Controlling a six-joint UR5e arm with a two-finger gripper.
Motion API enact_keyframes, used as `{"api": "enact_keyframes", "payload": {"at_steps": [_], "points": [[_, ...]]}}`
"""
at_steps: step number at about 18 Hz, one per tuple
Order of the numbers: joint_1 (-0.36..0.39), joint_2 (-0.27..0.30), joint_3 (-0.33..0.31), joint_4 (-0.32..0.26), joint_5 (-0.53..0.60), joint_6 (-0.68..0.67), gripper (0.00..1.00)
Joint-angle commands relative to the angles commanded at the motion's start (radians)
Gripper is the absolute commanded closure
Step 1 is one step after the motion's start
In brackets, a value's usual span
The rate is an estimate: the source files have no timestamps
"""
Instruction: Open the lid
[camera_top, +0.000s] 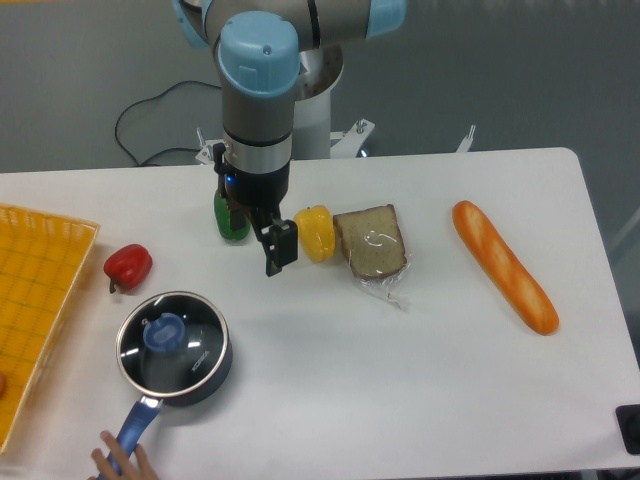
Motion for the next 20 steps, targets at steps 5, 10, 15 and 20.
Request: {"api": "enact_keyframes", "payload": {"at_steps": [5,10,15,20], "points": [[-0.012,-0.003,0.002,0.0,0.015,0.002,0.0],[-0.014,-0.006,0.0,0.003,0.012,0.005,0.0],[-0.015,0.0,-0.032,0.005,0.015,0.003,0.0],[-0.015,0.0,-0.034,0.005,0.015,0.005,0.0]]}}
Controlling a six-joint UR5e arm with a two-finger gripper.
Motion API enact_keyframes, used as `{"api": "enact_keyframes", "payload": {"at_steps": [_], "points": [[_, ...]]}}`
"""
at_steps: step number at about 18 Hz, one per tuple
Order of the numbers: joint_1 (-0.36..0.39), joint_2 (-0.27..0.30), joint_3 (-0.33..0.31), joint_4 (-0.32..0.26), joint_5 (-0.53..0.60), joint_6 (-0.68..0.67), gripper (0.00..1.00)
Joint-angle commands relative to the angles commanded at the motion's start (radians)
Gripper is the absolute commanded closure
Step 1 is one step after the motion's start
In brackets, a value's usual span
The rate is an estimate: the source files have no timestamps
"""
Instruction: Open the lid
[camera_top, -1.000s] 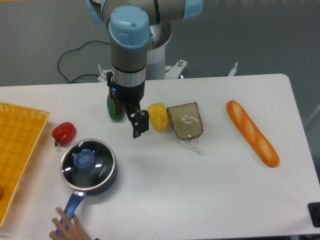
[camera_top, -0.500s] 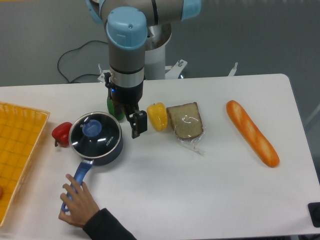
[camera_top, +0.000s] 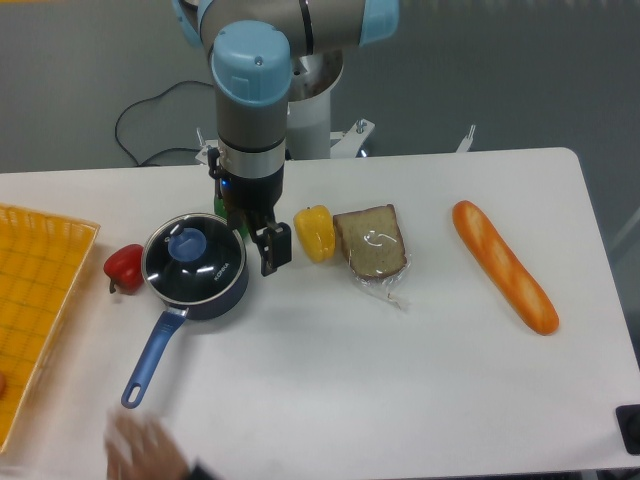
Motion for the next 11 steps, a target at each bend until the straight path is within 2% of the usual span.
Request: {"api": "enact_keyframes", "payload": {"at_steps": [11], "points": [[-0.018,-0.003,-0.008,0.0,-0.006,-0.024,0.0]]}}
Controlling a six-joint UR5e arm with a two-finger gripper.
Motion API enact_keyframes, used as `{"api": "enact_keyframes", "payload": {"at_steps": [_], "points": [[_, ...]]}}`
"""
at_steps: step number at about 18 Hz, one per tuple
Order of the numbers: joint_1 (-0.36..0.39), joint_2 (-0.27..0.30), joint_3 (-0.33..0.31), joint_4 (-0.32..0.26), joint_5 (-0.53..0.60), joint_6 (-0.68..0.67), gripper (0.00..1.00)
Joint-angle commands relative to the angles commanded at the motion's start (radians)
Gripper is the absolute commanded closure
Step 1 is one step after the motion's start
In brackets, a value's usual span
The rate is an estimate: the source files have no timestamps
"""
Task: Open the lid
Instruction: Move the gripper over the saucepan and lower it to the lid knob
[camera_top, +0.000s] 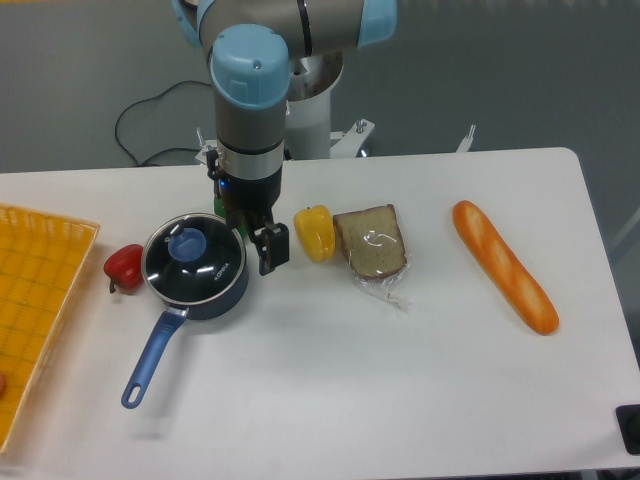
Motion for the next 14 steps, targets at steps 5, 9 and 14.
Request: {"api": "enact_keyframes", "payload": {"at_steps": [5,9,14], "points": [[-0.02,-0.008,-0.002,0.002,0.008,-0.078,0.0],[-0.029,-0.005,-0.014,0.0,0.052,-0.172,0.0],[-0.11,-0.035,-0.011,0.002,0.17,-0.244,0.0]]}}
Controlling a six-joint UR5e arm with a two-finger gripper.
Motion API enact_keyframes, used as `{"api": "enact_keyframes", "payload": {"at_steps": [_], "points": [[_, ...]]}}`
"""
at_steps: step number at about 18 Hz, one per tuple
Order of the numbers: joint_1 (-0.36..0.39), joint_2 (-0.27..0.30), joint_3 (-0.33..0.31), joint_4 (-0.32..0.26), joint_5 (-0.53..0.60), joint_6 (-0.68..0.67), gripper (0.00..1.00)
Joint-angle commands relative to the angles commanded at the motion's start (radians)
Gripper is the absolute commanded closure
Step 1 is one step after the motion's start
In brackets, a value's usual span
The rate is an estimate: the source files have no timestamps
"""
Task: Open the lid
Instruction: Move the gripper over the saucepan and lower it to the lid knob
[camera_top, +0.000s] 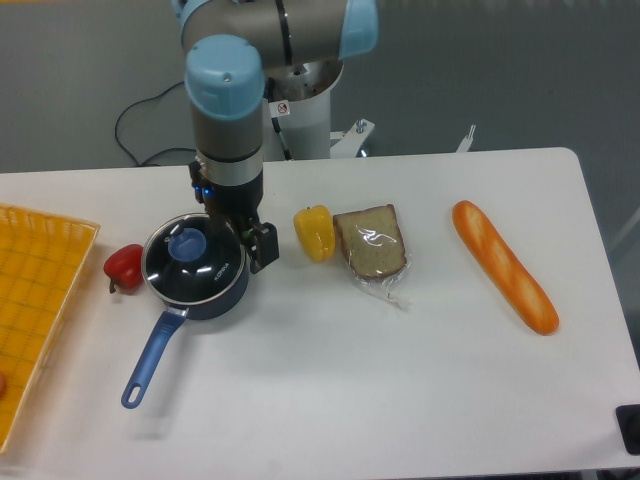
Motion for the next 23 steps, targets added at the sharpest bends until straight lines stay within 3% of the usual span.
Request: {"api": "enact_keyframes", "payload": {"at_steps": [8,17,23], "points": [[-0.063,-0.025,0.008,-0.008,0.008,-0.057,0.0],[-0.107,-0.025,-0.032,-0.025,0.043,-0.06,0.0],[-0.127,-0.046,-0.034,-0.021,0.065,-0.138,0.0]]}}
